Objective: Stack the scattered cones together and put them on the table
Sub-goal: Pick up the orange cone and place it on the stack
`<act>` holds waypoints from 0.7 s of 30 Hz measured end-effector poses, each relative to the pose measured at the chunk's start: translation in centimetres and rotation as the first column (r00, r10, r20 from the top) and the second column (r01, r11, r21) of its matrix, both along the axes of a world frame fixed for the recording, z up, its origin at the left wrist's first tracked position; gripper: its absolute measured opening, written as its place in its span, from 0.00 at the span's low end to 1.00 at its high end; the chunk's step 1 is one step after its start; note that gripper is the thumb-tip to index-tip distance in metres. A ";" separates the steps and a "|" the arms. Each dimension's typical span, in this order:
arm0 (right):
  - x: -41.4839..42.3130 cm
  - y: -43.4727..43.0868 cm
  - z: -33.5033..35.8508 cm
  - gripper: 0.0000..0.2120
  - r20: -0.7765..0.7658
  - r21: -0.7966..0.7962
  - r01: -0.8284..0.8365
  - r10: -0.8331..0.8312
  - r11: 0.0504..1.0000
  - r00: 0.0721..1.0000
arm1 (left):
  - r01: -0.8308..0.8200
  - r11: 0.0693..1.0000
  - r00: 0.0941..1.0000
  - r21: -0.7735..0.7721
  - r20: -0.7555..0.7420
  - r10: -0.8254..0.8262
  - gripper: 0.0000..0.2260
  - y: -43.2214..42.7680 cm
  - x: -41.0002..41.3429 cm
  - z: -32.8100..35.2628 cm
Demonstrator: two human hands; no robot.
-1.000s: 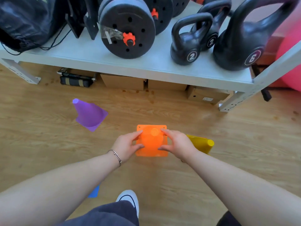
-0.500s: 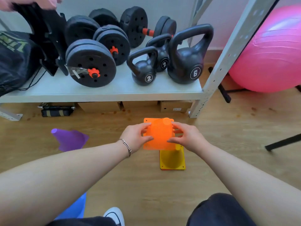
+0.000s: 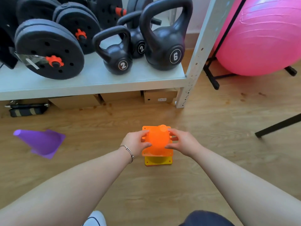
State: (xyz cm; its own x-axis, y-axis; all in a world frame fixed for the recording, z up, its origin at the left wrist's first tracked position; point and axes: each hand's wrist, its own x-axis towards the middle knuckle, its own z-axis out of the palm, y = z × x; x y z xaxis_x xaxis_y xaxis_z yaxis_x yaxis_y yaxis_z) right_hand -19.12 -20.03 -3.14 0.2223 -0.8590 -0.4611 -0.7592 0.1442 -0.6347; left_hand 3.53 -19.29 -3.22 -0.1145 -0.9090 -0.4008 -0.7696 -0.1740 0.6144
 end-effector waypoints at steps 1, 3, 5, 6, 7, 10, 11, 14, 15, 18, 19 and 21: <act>-0.1 0.1 -0.9 0.39 -0.002 0.010 0.002 -0.002 1.000 1.000 | 0.001 1.000 1.000 0.011 0.009 -0.002 0.27 0.0 -0.2 -0.8; -0.2 0.2 -2.5 0.39 -0.007 0.029 0.001 -0.001 1.000 1.000 | 0.002 0.999 1.000 0.033 0.019 -0.003 0.27 0.1 -0.3 -2.3; -0.3 0.3 -3.9 0.38 -0.003 0.039 -0.006 0.006 0.999 1.000 | 0.002 0.998 1.000 0.058 0.025 -0.004 0.28 0.2 -0.5 -3.6; -0.3 0.5 -4.4 0.38 -0.003 0.043 -0.008 0.008 0.999 1.000 | 0.001 0.998 1.000 0.070 0.030 -0.004 0.28 0.3 -0.6 -4.2; -0.4 0.6 -5.0 0.38 -0.003 0.045 -0.005 0.005 0.999 1.000 | 0.002 0.997 0.999 0.079 0.032 -0.004 0.27 0.3 -0.7 -4.7; -0.6 1.1 -6.5 0.39 0.003 0.059 0.011 -0.012 0.998 1.000 | 0.007 0.994 1.000 0.105 0.023 -0.009 0.27 0.6 -1.1 -6.0; -0.6 1.3 -6.9 0.39 0.001 0.063 0.006 -0.007 0.998 1.000 | 0.011 0.994 1.000 0.113 0.023 -0.013 0.27 0.8 -1.2 -6.4; -0.5 1.6 -7.7 0.40 -0.013 0.069 -0.007 0.008 0.998 1.000 | 0.013 0.991 1.000 0.135 0.023 -0.016 0.27 1.2 -1.2 -7.1; -0.4 1.6 -7.9 0.40 -0.015 0.068 -0.008 0.009 0.998 1.000 | 0.009 0.990 1.000 0.139 0.022 -0.013 0.27 1.3 -1.2 -7.3; -0.2 1.8 -8.4 0.40 -0.019 0.056 -0.010 0.011 0.998 1.000 | -0.002 0.990 1.000 0.142 0.018 -0.001 0.28 1.4 -1.2 -7.6; -0.2 1.9 -8.5 0.40 -0.021 0.054 -0.007 0.009 0.998 1.000 | -0.006 0.990 1.000 0.142 0.018 0.003 0.28 1.5 -1.2 -7.6; -0.1 2.0 -8.8 0.40 -0.029 0.050 0.000 0.002 0.999 1.000 | -0.017 0.989 1.000 0.147 0.018 0.014 0.28 1.6 -1.2 -7.9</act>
State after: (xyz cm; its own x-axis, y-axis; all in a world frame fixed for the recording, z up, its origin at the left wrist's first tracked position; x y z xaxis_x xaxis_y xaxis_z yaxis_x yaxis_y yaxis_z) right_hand -19.22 -17.99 -11.91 0.2090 -0.8346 -0.5097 -0.7775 0.1744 -0.6043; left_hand 2.34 -17.71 -11.10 -0.0931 -0.8417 -0.5319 -0.7758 -0.2735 0.5686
